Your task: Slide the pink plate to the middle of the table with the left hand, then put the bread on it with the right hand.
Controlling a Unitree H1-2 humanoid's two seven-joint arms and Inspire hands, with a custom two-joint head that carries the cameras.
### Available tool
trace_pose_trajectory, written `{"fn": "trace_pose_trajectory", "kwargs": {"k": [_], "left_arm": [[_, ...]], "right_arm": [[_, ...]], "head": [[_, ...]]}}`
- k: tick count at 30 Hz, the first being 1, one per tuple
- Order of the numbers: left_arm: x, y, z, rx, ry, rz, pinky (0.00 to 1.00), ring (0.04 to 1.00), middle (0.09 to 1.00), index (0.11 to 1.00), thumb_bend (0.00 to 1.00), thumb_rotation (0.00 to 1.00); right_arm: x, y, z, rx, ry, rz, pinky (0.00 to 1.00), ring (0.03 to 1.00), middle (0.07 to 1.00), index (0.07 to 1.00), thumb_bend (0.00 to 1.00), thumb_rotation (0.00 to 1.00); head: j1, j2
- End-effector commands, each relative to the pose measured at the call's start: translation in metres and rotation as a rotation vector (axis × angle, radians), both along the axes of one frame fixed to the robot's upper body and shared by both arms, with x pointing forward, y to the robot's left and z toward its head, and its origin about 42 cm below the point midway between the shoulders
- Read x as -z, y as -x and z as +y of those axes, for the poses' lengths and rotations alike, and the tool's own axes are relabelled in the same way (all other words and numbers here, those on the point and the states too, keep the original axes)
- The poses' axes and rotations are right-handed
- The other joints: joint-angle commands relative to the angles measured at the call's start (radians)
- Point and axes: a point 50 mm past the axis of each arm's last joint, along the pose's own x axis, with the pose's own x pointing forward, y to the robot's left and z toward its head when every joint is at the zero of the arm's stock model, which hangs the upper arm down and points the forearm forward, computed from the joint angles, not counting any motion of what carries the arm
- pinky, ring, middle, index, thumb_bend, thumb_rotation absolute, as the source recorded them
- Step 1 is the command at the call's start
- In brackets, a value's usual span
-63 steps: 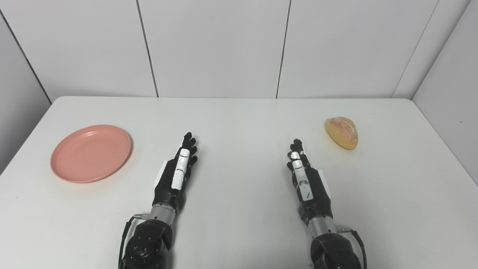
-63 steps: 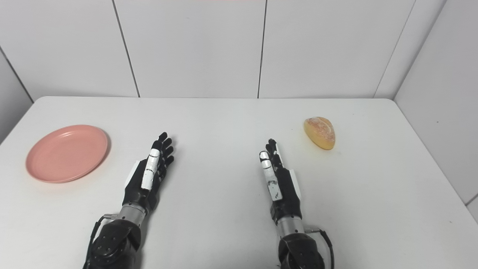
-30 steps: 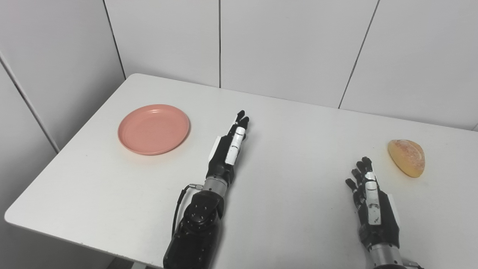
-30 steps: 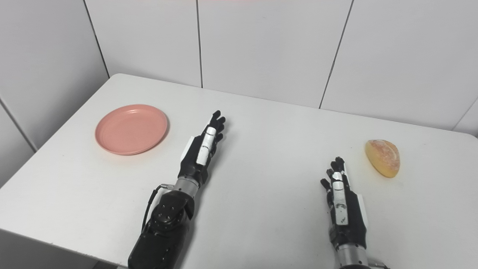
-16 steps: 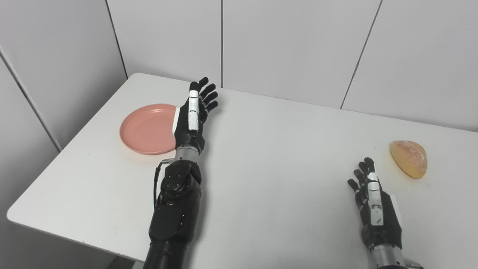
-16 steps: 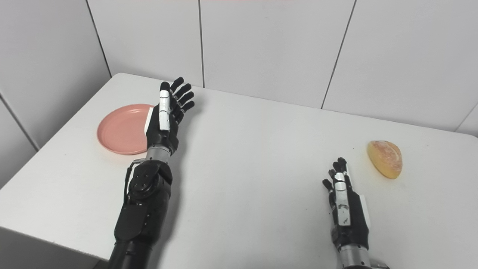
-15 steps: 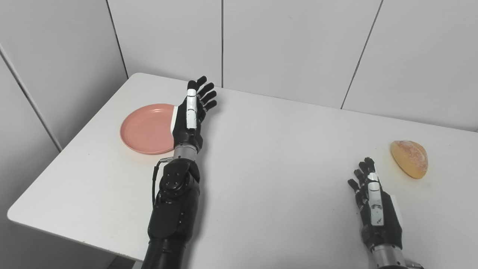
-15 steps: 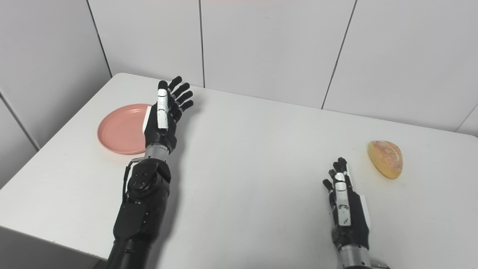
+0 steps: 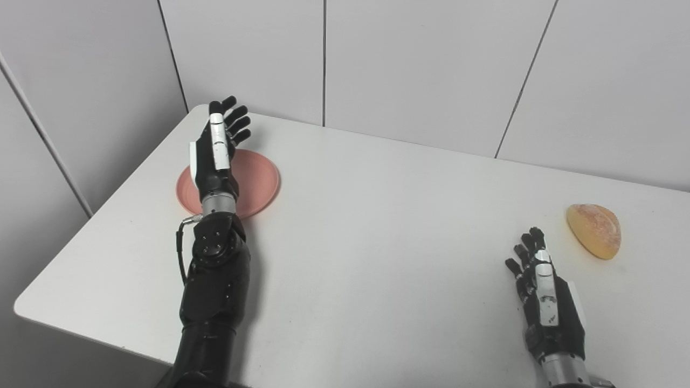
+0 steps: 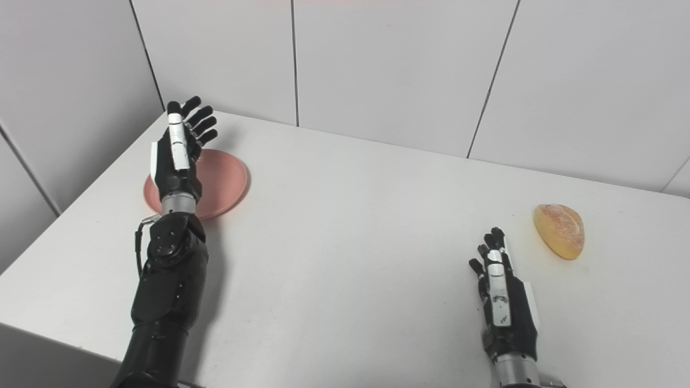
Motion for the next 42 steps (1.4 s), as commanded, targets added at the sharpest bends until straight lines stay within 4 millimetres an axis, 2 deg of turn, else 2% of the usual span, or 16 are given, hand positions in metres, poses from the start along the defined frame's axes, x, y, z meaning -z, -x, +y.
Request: {"fn": "trace_pose_trajectory", "kwargs": {"k": [1, 13, 21, 29, 36, 38, 42], "left_arm": [[-0.033, -0.007, 0.013, -0.03, -0.05, -0.088, 0.76, 0.769, 0.755, 0.751, 0.73, 1.0], [-0.025, 0.007, 0.063, -0.159, -0.146, -0.048, 0.8, 0.795, 0.78, 0.787, 0.73, 1.0], [-0.018, 0.015, 0.086, -0.246, -0.145, 0.0, 0.82, 0.802, 0.791, 0.801, 0.72, 1.0], [0.0, 0.016, 0.092, -0.259, -0.152, 0.092, 0.82, 0.813, 0.808, 0.822, 0.7, 1.0], [0.016, 0.013, 0.091, -0.225, -0.076, 0.125, 0.84, 0.835, 0.825, 0.833, 0.7, 1.0], [0.02, 0.012, 0.089, -0.193, -0.038, 0.13, 0.86, 0.845, 0.831, 0.843, 0.7, 1.0], [0.027, 0.009, 0.085, -0.152, -0.02, 0.164, 0.86, 0.84, 0.82, 0.814, 0.7, 1.0]], "right_arm": [[-0.011, -0.007, -0.002, -0.003, 0.003, -0.046, 1.0, 1.0, 1.0, 1.0, 0.76, 0.94], [-0.009, -0.008, -0.005, -0.004, 0.006, -0.059, 1.0, 1.0, 1.0, 1.0, 0.78, 0.95], [-0.008, -0.009, -0.007, -0.008, 0.003, -0.059, 1.0, 1.0, 1.0, 1.0, 0.79, 0.94], [-0.011, -0.008, -0.009, -0.012, -0.004, -0.064, 1.0, 1.0, 1.0, 1.0, 0.78, 0.96], [-0.012, -0.008, -0.01, -0.011, -0.015, -0.056, 1.0, 1.0, 1.0, 1.0, 0.78, 0.95], [-0.012, -0.008, -0.011, -0.008, -0.013, -0.065, 1.0, 1.0, 1.0, 1.0, 0.76, 0.95], [-0.012, -0.009, -0.013, -0.005, -0.007, -0.066, 1.0, 1.0, 1.0, 1.0, 0.75, 0.96]], "head": [[0.002, 0.0], [0.015, 0.001], [0.021, 0.0], [0.025, 0.001], [0.029, 0.001], [0.029, 0.001], [0.032, 0.005]]}}
